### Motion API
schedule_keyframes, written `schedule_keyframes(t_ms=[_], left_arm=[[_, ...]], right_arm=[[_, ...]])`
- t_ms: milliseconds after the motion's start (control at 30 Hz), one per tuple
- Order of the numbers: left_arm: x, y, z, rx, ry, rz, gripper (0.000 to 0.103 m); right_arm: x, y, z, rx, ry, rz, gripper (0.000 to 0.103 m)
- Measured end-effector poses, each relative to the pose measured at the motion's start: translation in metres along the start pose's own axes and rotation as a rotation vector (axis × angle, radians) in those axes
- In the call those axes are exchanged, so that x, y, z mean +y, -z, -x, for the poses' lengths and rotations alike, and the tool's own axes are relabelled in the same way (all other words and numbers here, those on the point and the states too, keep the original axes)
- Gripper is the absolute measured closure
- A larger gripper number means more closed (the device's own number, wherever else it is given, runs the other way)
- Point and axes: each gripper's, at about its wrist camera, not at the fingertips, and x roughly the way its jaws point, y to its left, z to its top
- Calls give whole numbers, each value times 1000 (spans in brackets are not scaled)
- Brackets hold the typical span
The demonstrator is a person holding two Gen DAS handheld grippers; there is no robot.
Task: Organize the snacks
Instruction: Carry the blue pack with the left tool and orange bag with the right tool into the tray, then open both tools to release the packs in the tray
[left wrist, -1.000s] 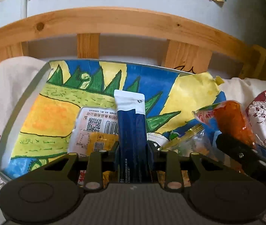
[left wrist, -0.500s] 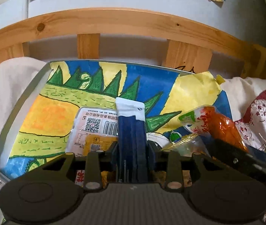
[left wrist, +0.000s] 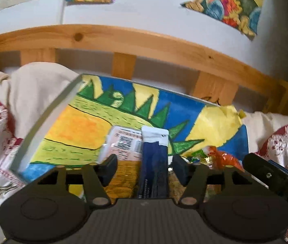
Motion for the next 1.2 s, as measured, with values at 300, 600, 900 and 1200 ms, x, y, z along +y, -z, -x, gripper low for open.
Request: schedule_keyframes(t_ms=[300, 600, 900, 1200], left_arm=[[19, 9, 55, -123, -53, 38, 1], [34, 31, 106, -162, -66, 4, 1], [50, 57, 155, -191, -75, -29, 1], [77, 81, 189, -172, -100, 15, 1]], right_arm=[[13, 4, 27, -55, 26, 54, 6], [28, 14, 67, -113, 35, 130, 1], [50, 26, 108, -132, 42, 178, 1], [75, 49, 147, -89, 7, 212, 1]])
